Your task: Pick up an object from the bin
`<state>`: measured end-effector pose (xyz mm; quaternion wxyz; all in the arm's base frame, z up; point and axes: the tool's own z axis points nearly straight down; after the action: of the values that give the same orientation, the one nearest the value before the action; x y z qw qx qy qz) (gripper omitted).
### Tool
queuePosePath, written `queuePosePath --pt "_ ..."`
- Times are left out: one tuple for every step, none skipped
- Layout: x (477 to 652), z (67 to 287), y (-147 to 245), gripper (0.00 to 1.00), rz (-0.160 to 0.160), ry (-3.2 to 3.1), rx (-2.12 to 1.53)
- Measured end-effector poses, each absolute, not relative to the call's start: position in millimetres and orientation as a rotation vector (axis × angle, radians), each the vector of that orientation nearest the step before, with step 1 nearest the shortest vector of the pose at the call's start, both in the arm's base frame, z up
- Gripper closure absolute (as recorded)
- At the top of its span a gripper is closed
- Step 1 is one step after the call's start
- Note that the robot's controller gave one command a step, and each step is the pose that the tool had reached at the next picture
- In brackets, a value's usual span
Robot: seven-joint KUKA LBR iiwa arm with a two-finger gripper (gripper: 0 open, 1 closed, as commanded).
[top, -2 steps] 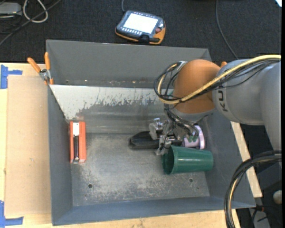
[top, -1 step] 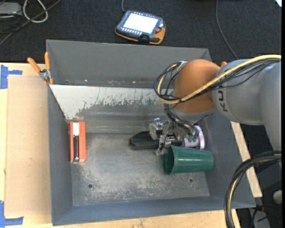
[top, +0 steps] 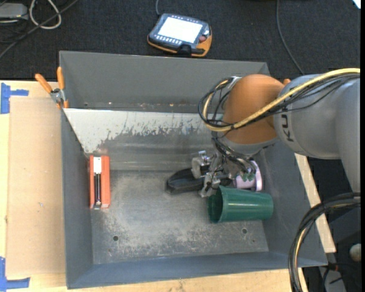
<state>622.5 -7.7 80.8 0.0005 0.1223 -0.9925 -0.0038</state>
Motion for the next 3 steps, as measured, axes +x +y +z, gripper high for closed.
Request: queuePosePath --pt "620.9 91.2 -7.4 1.00 -0.013 -3.112 0.382" --pt "621.3 103.5 -7.5 1.00 -0.012 -3.114 0.381" --pt "620.5 119.4 -7.3 1.00 -0.013 -3.112 0.379"
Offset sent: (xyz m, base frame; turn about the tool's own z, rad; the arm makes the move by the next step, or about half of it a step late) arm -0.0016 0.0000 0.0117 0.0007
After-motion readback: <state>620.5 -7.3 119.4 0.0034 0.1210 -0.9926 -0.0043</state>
